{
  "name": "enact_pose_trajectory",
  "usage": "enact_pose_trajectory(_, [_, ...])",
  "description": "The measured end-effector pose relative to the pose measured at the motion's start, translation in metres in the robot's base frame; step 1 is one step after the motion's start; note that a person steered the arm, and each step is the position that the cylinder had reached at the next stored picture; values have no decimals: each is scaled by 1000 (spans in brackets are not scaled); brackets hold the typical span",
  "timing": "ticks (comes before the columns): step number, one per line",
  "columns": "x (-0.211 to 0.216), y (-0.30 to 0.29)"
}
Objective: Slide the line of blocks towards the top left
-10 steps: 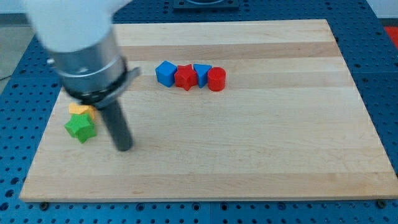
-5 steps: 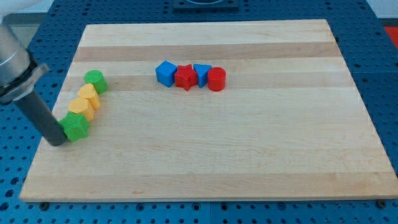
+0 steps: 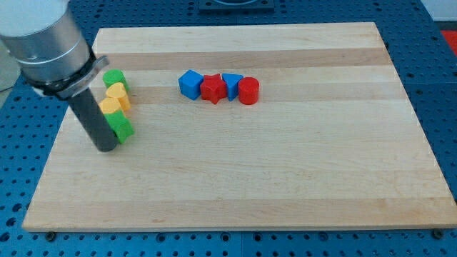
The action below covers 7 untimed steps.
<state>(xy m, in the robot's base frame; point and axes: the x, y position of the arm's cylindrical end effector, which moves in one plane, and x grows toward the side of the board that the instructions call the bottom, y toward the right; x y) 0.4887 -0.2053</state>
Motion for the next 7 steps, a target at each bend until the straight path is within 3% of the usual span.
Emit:
enact_pose_trajectory(3, [-39, 51])
enact_pose_trajectory(7, [-98, 65])
